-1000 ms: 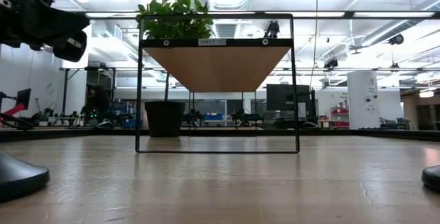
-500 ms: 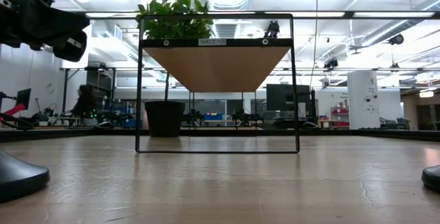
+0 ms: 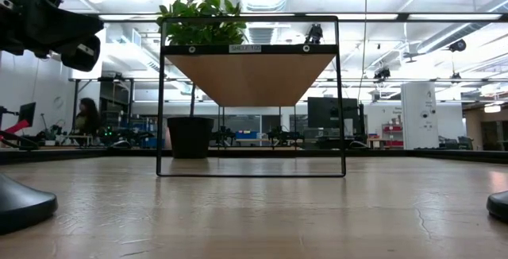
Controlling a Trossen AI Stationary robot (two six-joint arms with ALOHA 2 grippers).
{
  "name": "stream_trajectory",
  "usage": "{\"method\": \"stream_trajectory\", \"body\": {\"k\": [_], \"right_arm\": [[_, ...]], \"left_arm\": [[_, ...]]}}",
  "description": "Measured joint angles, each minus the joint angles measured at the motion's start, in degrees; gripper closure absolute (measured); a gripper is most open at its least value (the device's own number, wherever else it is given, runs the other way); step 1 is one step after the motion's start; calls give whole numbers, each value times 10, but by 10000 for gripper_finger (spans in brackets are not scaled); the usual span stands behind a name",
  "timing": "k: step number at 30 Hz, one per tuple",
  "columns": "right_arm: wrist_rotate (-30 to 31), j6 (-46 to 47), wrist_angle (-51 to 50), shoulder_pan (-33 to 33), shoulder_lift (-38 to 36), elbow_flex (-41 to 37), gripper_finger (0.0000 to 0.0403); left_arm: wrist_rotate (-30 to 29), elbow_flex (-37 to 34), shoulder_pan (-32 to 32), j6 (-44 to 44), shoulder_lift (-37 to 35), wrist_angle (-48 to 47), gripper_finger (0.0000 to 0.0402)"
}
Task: Pick & Place candle stick holders
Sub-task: Put the right black candle holder on the shelf
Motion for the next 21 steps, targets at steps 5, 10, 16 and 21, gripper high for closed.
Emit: {"method": "stream_trajectory", "body": {"k": [5,10,16,21], "right_arm": [[45,-42,33,1,12,3,250],[75,-75,48,1,15,5,260],[103,-98,71,1,15,5,272],[105,-112,90,1,26,5,280]], "left_arm": [[0,0,0,0,0,0,401],[0,0,0,0,0,0,401],[0,0,0,0,0,0,401],[0,0,0,0,0,0,401]]}}
